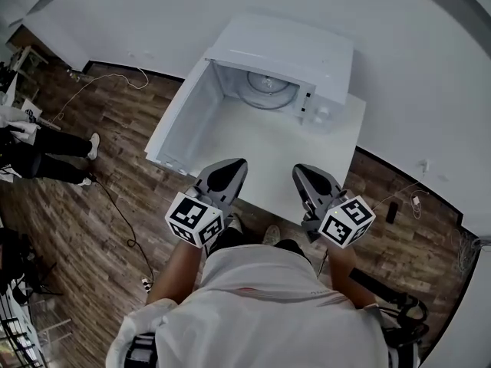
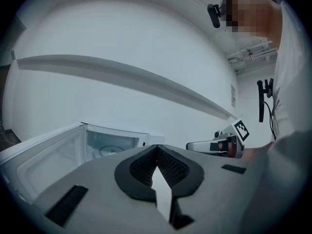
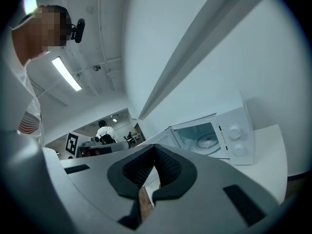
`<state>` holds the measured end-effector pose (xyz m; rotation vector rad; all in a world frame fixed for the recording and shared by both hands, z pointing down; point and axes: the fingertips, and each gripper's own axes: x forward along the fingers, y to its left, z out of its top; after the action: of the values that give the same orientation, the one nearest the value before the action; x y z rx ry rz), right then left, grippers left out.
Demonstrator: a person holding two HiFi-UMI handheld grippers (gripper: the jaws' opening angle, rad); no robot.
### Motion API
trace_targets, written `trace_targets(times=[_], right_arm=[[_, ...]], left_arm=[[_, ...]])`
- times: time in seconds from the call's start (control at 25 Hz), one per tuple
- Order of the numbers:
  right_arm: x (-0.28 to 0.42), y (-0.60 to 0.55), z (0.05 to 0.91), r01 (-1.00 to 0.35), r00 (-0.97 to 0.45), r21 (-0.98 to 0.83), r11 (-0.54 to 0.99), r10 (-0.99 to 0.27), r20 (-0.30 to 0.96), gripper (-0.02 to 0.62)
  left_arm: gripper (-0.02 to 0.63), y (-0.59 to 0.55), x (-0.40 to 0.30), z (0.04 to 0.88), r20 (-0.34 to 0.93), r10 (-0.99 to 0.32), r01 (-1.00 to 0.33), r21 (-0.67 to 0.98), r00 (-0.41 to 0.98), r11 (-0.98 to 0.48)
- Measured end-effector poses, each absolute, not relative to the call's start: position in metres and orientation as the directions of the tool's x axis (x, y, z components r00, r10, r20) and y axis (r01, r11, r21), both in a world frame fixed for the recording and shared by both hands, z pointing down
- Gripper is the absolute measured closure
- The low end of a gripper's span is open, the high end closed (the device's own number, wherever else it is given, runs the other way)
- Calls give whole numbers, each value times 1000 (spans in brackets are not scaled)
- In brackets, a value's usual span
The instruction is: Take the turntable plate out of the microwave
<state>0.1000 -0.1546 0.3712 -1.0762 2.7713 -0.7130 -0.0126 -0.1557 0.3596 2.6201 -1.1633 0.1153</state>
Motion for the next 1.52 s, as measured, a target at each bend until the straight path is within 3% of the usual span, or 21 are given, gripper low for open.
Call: trace_targets(times=[0.84, 1.24, 1.52], right_arm=[[32, -253, 383, -792, -578, -369, 486, -791, 199, 594], [51, -286, 405, -725, -652, -429, 538, -738, 176, 594], [66, -321, 454, -611, -666, -667, 428, -733, 140, 594]], left_arm=[[595, -270, -63, 388, 150, -614, -630, 261, 775, -731], [595, -289, -53, 405, 174, -669, -681, 341, 723, -648], [595, -324, -38, 453, 205, -672, -660, 524, 712, -539]])
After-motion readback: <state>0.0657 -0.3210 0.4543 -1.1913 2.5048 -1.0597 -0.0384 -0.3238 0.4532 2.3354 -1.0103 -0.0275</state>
